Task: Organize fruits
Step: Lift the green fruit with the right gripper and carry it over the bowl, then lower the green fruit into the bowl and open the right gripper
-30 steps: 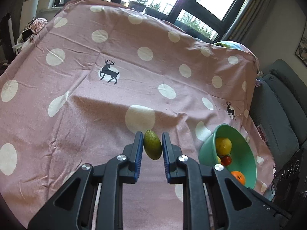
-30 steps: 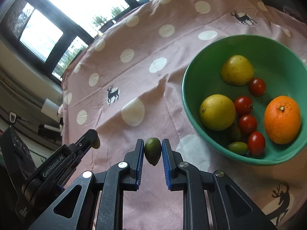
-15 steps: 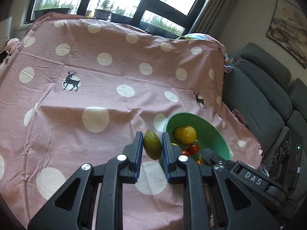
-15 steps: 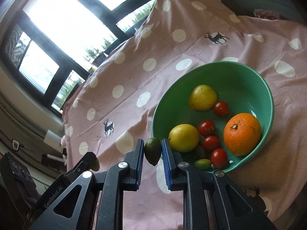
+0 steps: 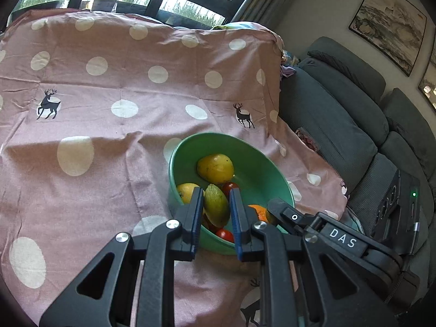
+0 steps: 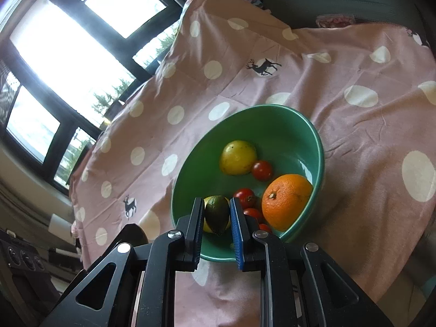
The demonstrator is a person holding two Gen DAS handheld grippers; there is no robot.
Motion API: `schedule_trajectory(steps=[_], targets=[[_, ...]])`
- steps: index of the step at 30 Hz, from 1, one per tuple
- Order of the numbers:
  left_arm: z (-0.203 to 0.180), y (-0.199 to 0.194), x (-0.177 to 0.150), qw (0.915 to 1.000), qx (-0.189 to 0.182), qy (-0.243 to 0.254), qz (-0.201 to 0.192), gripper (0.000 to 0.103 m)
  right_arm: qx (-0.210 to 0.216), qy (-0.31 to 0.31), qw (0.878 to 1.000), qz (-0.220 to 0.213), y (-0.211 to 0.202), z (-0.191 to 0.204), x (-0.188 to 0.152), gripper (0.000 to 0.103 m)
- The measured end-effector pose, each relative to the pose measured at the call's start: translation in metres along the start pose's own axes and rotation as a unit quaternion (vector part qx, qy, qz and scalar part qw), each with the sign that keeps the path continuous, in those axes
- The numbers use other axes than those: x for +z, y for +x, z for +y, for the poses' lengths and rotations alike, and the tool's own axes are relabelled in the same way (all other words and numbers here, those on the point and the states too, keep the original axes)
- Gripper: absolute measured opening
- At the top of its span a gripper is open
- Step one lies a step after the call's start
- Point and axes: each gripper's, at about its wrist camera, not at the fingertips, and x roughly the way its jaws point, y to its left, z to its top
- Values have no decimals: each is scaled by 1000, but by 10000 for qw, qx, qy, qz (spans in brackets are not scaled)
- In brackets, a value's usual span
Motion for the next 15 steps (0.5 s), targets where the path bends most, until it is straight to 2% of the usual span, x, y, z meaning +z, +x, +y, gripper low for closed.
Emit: schedule_trajectory(steps=[4, 15], targets=[[-5, 8, -2, 9999, -77, 88, 116, 19, -229, 37, 9997, -67, -2, -6, 2, 21], [-12, 33, -6, 9982, -307, 229, 462, 19, -465, 104, 9989, -37, 1, -15, 4, 21]])
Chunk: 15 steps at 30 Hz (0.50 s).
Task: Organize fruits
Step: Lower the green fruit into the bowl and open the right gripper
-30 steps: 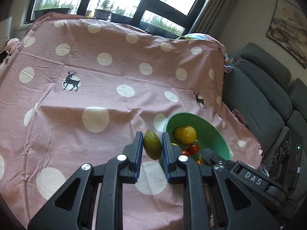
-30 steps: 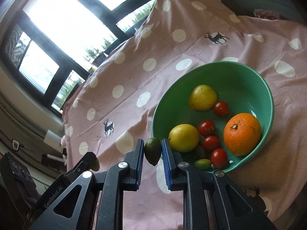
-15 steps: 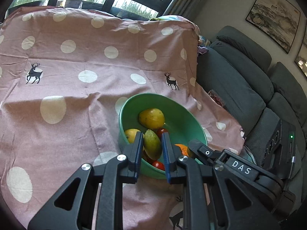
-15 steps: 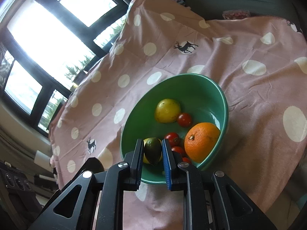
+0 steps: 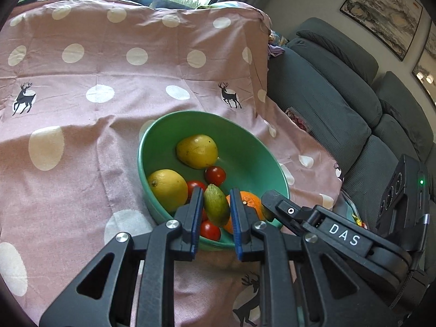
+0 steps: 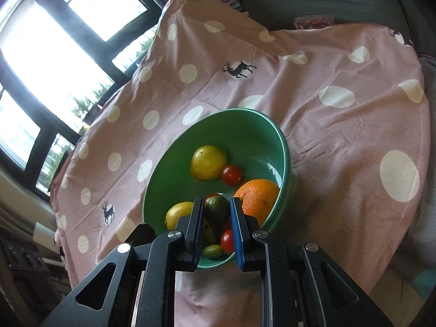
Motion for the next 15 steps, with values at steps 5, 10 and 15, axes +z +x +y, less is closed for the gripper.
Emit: schedule_trajectory(steps=[5, 10, 15], targets=[[-1, 7, -1, 9999, -27, 34, 113, 19, -131, 21, 9999, 20, 2, -3, 0, 21], [-1, 16, -4, 9997, 15, 61, 230, 19, -159, 38, 9998, 67, 5, -5, 1, 21], [-1, 21, -6, 9995, 95, 90, 274, 19, -251, 6, 9996, 89, 8, -5, 1, 21]])
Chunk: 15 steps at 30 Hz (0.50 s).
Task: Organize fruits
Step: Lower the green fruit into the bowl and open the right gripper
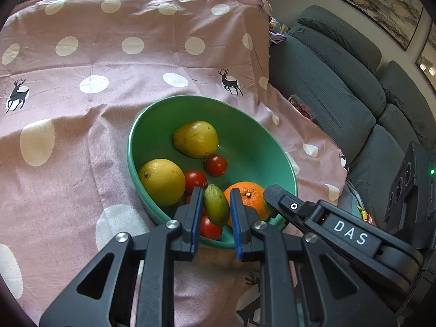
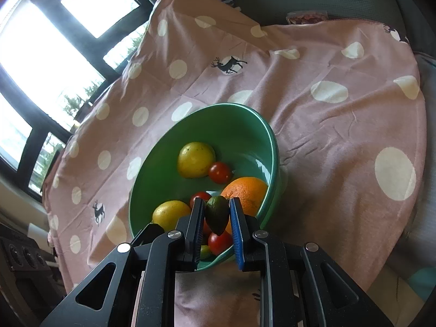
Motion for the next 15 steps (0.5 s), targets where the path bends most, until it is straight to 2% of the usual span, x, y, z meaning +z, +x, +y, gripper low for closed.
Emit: schedule_trajectory(steps=[1, 3, 7, 9, 10, 11, 14, 15], targets=[[0, 1, 0, 10000, 39, 10, 16, 21, -6, -10, 10000, 4, 0, 0, 0, 21], [1, 2, 0, 9999, 144, -20, 27, 37, -32, -25, 10000, -6, 0, 1, 0, 21], [4, -7, 1, 9997, 124, -88, -183, 58, -161, 76, 9998, -89, -3, -2, 1, 21], [5, -15, 2, 9994, 135, -96, -314, 82, -81, 195, 9997, -125, -5, -8, 3, 21], [5, -18, 1, 9990, 224, -109, -359, 89, -12, 281, 9995, -130, -6, -11, 4, 22], [5, -20, 2, 9987, 289, -114, -396, 101, 46, 359, 9992, -154, -8, -14, 5, 22], [4, -31, 1, 9979, 380, -62, -512, 102, 146, 362, 9989, -253, -13, -15, 7, 32], [4, -35, 1, 9977, 443, -23, -522, 102, 188, 324, 9989, -291, -15, -14, 7, 39]])
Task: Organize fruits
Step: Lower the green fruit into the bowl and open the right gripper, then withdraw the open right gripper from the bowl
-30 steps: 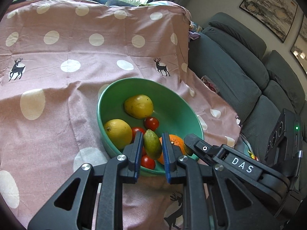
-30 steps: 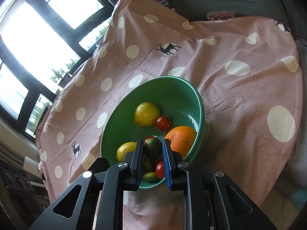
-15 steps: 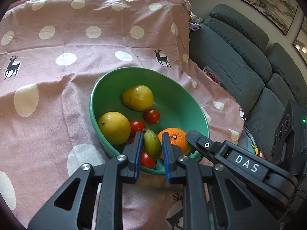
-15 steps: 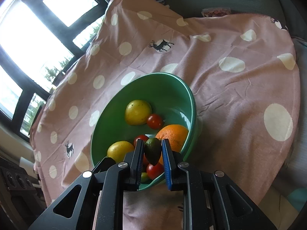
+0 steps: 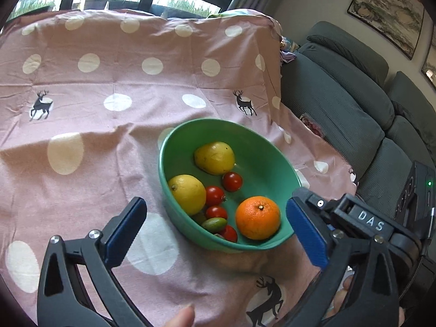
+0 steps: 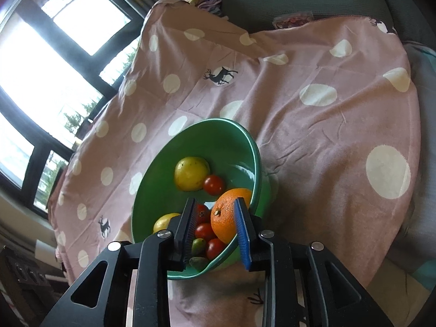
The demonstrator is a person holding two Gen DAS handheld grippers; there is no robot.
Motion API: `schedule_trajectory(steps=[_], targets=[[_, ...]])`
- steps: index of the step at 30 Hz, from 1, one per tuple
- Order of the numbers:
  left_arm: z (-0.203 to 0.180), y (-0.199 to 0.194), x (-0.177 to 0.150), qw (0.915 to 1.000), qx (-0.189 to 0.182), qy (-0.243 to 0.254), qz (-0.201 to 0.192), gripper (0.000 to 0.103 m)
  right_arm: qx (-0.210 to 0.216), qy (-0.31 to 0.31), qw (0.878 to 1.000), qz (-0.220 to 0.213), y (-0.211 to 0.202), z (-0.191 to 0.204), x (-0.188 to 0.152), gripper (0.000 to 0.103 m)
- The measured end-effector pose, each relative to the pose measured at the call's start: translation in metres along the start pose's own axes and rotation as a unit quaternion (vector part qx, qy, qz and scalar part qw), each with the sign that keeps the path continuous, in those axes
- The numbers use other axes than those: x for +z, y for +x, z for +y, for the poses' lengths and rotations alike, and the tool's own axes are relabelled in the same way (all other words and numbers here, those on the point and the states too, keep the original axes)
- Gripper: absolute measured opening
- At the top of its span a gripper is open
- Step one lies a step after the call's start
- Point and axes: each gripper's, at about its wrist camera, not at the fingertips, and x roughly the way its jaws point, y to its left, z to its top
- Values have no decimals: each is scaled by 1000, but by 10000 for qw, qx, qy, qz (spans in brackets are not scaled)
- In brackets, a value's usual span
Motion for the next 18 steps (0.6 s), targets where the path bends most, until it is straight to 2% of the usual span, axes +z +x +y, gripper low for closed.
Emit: schedule_trajectory(steps=[3, 4, 9, 13, 18], targets=[[0, -9, 0, 9995, 283, 110, -69, 102, -109, -146, 9997, -150, -7, 7, -1, 61], [0, -12, 0, 9993, 344, 142, -102, 102, -168, -228, 9994, -211, -9, 10, -1, 65], [5, -21, -1, 9988, 449, 124, -171, 102, -229, -523, 9976, -391, -19, 21, -2, 70], [7, -25, -3, 9981, 555, 165, -230, 103, -228, -654, 9967, -417, -21, 26, -4, 70], [13, -29, -3, 9983, 519, 41, -256, 103, -302, -731, 9962, -354, -18, 30, -7, 70]])
